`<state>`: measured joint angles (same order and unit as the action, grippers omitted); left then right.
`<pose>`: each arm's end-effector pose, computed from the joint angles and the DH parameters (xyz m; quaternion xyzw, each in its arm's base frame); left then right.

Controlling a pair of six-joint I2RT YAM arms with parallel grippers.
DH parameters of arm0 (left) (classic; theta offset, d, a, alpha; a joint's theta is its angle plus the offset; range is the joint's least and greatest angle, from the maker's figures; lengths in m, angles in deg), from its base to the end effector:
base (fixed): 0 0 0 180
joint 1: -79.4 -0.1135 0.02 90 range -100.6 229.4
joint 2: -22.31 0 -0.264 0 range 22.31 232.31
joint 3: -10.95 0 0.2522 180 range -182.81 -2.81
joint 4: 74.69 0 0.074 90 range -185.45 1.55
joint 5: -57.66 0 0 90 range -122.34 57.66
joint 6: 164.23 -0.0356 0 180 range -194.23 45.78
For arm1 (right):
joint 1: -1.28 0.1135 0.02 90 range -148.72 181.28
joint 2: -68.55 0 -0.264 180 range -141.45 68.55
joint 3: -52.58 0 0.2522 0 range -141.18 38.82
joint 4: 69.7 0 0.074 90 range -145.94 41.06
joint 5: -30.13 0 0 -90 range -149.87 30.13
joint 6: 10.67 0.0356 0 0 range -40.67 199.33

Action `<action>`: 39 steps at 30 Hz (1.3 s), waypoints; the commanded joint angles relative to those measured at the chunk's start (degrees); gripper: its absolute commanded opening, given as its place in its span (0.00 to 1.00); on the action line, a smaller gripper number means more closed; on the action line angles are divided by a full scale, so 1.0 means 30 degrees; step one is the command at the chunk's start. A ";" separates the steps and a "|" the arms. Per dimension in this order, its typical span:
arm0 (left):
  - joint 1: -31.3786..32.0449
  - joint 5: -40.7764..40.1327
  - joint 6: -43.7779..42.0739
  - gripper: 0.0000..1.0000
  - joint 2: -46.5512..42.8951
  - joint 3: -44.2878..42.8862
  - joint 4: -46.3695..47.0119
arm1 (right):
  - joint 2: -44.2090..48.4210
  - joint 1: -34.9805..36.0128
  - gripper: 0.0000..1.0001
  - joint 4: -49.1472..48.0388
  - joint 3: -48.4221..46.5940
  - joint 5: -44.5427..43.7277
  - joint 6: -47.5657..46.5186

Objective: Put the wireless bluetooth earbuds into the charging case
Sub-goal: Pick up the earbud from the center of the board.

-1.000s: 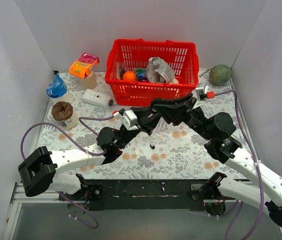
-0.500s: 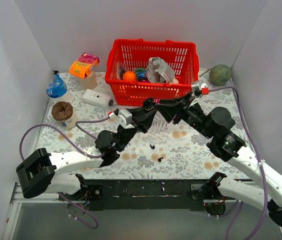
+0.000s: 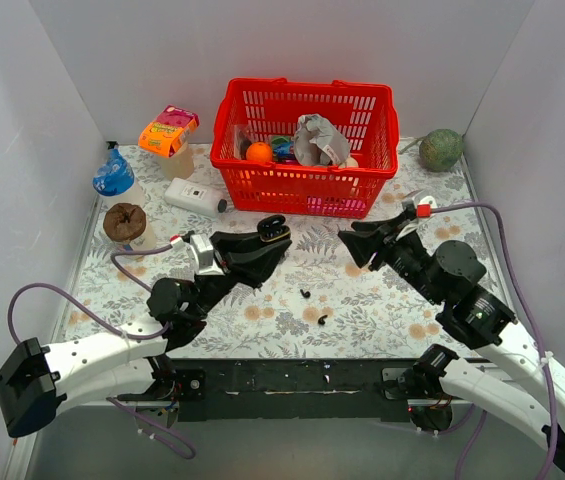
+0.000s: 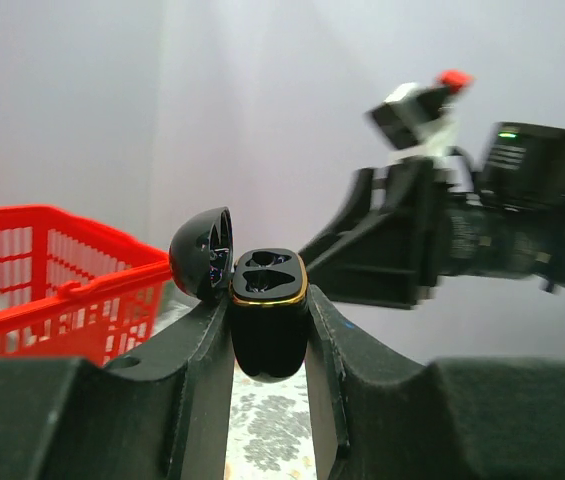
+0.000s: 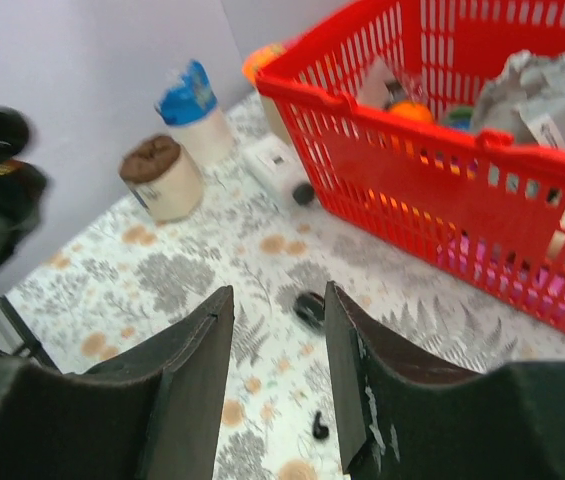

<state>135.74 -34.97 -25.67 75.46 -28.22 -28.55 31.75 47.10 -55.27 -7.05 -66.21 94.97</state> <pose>0.1117 -0.1649 0.3221 0.0128 0.4837 -0.6870 0.5421 0.1068 0.1043 0.3855 -0.1294 0.6408 0.3552 0.6682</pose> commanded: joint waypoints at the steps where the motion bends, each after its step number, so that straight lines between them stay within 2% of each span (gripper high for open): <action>1: -0.0175 0.5354 0.0456 0.00 -0.0722 -0.0232 -0.1218 | 0.0341 0.0048 0.49 0.1416 0.0844 -0.1164 -0.0496; 4: -0.0175 0.8107 0.0164 0.00 -0.1044 0.0031 -0.0402 | 0.0430 0.0019 0.49 0.2030 0.1079 -0.1341 -0.0671; 7: -0.0175 0.9549 -0.0275 0.00 -0.1540 0.1142 0.1500 | 0.0284 0.0019 0.49 0.2938 0.1197 -0.1632 -0.0965; 10: -0.0176 0.8386 -0.1095 0.00 -0.2941 0.1847 0.0288 | -0.0943 0.0048 0.49 0.5512 0.0409 -0.2218 -0.1315; 11: -0.0175 0.8001 -0.1271 0.00 -0.3355 0.1964 -0.0273 | -0.1528 0.0019 0.49 0.7521 0.0000 -0.2480 -0.1403; 12: -0.0175 0.7707 -0.1476 0.00 -0.3737 0.2256 -0.0859 | -0.2984 0.0019 0.48 0.8411 -0.0555 -0.2367 -0.1491; 15: -0.0146 0.6593 -0.0747 0.00 -0.5435 0.3307 -0.1948 | -0.5711 0.0048 0.41 1.0785 -0.0825 -0.0672 -0.1959; 17: -0.0088 0.5922 -0.0193 0.00 -0.6720 0.3838 -0.2415 | -0.6336 0.0398 0.41 1.0795 -0.0417 0.0643 -0.2542; 20: -0.0087 0.5100 0.0103 0.00 -0.7955 0.4309 -0.3674 | -0.6602 0.1364 0.46 1.0326 0.0200 0.1294 -0.3101; 22: -0.0058 0.4805 0.0104 0.00 -0.8923 0.4368 -0.4463 | -0.6922 0.1629 0.50 0.9828 0.0406 0.1588 -0.3133; 26: -0.0058 0.4277 -0.0042 0.00 -0.9804 0.4280 -0.5550 | -0.8327 0.2126 0.51 0.9330 0.0726 0.2550 -0.2548; 29: -0.0058 0.4277 0.0045 0.00 -1.0010 0.4106 -0.6165 | -0.9704 0.3763 0.50 0.9357 0.0904 0.1540 -0.2284; 32: -0.0029 0.4335 0.0191 0.00 -1.0097 0.3987 -0.6898 | -1.1023 0.5144 0.41 0.9767 0.0962 0.0157 -0.1494; 33: -0.0029 0.4306 0.0221 0.00 -1.0127 0.4016 -0.6987 | -1.1403 0.5262 0.30 0.9739 0.1050 0.0038 -0.1231; 34: -0.0029 0.4248 0.0308 0.00 -1.0214 0.4074 -0.6988 | -1.1522 0.5408 0.25 0.9652 0.1225 -0.0080 -0.0851; 39: -0.0029 0.4013 0.0397 0.00 -1.0859 0.4338 -0.7163 | -1.1378 0.5497 0.07 0.9125 0.1665 -0.0842 0.0031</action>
<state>135.49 -21.49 -24.88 44.51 -15.41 -48.75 -3.37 63.34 -25.92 -2.48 -65.45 91.82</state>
